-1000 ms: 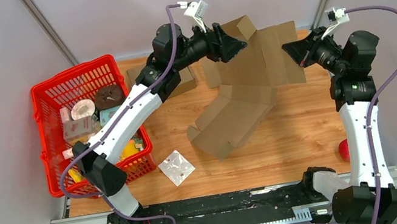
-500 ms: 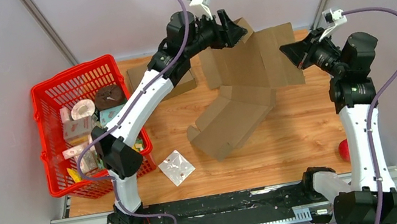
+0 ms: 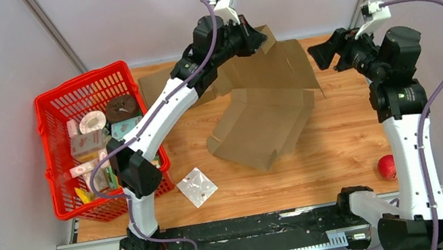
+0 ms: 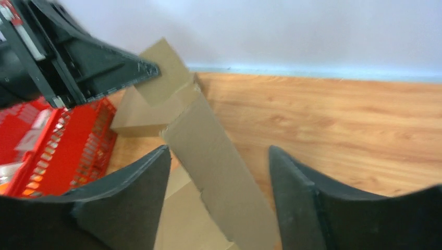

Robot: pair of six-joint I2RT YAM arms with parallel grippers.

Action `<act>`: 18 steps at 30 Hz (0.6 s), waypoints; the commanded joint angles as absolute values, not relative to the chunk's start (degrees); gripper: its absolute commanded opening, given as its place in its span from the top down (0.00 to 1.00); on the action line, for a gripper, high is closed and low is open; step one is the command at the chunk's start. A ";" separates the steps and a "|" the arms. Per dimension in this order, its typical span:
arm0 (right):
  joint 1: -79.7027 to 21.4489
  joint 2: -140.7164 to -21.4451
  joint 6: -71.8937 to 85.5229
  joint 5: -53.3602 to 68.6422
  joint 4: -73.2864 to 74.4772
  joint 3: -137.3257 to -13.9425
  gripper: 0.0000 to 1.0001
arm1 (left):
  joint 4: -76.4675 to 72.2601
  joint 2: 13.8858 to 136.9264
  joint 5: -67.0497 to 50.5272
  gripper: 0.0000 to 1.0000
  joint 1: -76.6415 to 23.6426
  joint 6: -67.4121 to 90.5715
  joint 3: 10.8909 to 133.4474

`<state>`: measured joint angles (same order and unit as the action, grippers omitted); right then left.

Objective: Fold the paper box

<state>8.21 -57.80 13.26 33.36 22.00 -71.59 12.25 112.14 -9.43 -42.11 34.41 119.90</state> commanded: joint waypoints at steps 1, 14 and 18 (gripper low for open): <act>2.30 -58.97 7.49 15.57 33.20 -84.87 0.22 | 15.37 108.10 -3.96 1.00 -42.89 35.42 123.13; -29.69 -65.21 -10.01 -11.59 21.46 -81.39 0.20 | 21.18 106.79 -1.23 1.00 -44.03 43.77 126.48; -32.08 -66.44 -11.77 -13.27 14.07 -77.52 0.28 | 22.15 106.26 -0.88 1.00 -44.21 44.38 126.47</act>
